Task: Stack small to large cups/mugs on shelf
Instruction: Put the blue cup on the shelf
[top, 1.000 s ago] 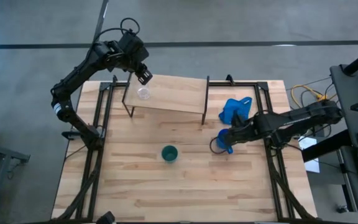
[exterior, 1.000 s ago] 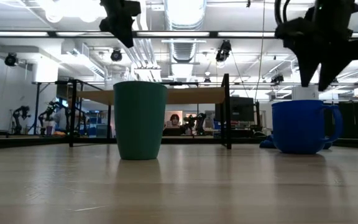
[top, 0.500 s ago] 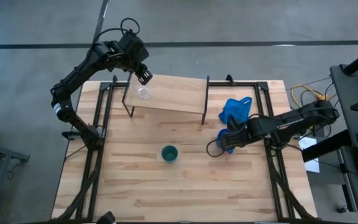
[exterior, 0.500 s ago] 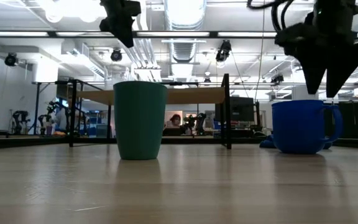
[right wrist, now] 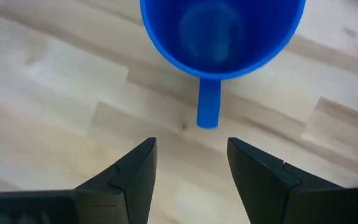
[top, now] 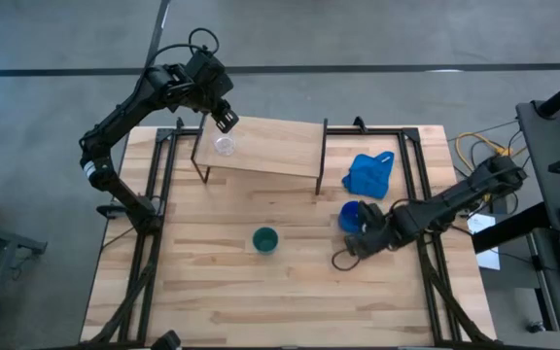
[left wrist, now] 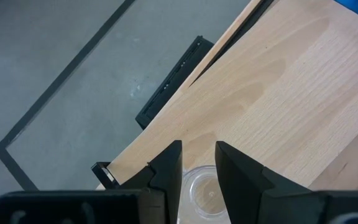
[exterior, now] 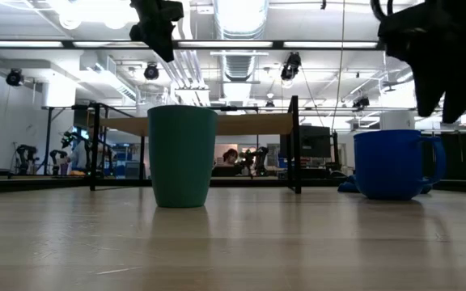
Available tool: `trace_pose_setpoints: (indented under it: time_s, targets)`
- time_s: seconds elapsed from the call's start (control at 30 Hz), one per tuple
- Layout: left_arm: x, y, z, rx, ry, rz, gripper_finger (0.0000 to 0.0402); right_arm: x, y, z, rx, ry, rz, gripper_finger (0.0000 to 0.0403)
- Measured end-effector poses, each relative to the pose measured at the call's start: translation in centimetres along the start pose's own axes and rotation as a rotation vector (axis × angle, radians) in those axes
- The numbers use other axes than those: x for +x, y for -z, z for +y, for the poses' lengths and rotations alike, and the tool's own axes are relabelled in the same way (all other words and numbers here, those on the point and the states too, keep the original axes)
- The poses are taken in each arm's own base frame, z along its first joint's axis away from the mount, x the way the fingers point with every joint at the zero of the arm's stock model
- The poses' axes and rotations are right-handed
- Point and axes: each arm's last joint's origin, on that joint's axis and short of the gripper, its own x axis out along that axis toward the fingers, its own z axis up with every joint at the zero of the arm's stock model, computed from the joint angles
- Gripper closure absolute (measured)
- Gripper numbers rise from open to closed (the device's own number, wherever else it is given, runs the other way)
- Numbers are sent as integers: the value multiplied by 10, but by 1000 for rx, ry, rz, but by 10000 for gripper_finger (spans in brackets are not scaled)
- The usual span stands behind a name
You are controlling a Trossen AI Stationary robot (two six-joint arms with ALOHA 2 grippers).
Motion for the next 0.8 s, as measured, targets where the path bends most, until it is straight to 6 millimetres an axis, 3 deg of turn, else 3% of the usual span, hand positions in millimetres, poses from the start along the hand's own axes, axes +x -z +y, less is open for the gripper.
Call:
trace_pose_setpoints:
  time_s: [0.47, 0.8]
  targets:
    - [1, 0, 0, 8, 0, 2, 319, 28, 47, 9, 43, 104, -96, 211]
    - [1, 0, 0, 7, -1, 1, 319, 43, 57, 15, 53, 106, -174, 211]
